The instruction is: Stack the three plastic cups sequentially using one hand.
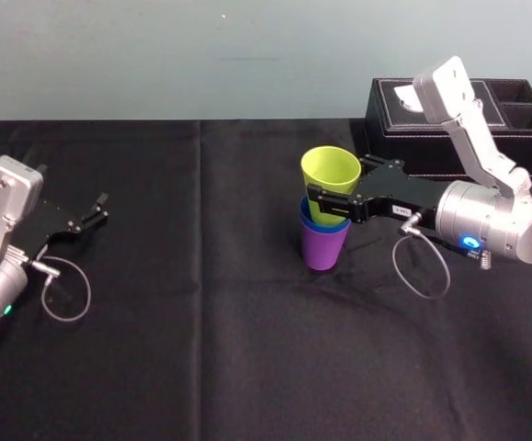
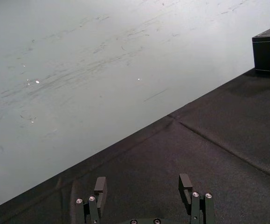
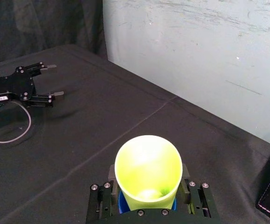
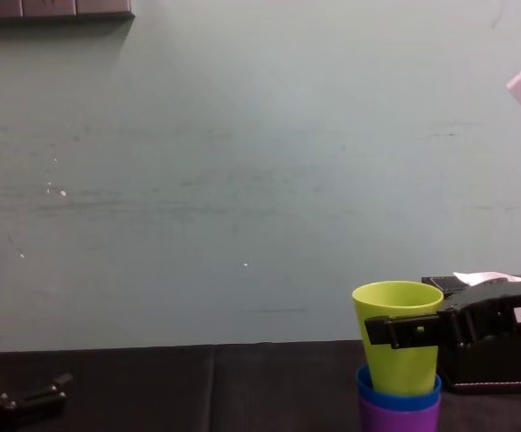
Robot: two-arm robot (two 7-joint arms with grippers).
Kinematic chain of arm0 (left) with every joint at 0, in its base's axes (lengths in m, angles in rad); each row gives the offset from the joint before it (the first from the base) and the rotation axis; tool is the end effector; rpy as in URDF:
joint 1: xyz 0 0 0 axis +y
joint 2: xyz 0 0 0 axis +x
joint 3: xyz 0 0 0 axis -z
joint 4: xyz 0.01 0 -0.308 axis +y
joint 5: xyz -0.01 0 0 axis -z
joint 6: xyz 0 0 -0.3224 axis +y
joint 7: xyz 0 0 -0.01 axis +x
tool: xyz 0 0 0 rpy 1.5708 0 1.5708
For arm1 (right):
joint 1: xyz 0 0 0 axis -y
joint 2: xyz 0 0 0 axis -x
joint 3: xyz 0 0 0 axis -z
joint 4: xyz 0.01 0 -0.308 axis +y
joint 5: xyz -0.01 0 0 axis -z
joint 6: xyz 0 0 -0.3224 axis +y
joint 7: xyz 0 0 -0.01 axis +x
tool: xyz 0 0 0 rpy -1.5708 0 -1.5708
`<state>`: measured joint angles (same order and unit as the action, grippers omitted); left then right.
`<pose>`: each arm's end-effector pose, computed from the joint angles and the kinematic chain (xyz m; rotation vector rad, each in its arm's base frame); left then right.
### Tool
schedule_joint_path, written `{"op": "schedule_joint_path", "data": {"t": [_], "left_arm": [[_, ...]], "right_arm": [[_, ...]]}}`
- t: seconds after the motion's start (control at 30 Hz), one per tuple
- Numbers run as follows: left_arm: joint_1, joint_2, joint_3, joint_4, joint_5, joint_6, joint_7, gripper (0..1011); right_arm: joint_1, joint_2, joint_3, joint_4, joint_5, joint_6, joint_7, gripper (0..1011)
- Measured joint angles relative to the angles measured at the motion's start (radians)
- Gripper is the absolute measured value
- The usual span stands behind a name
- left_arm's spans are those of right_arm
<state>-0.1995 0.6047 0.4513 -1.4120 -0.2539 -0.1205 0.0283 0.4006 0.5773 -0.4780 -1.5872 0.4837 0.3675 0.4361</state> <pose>0.3739 0.0893 -0.3194 0.3045 -0.2851 1.2481 0.4158 -0.0393 -0.2053 -0.3126 0.0372 -0.7688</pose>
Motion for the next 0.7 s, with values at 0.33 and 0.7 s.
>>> {"op": "schedule_joint_path", "data": {"t": [0.33, 0.7], "left_arm": [[0.000, 0.000, 0.000, 0.000, 0.000, 0.000, 0.000, 1012], [0.000, 0.000, 0.000, 0.000, 0.000, 0.000, 0.000, 1012]], "right_arm": [[0.000, 0.001, 0.001, -0.003, 0.001, 0.003, -0.002, 747], [0.000, 0.002, 0.001, -0.004, 0.002, 0.004, -0.003, 1000]]}}
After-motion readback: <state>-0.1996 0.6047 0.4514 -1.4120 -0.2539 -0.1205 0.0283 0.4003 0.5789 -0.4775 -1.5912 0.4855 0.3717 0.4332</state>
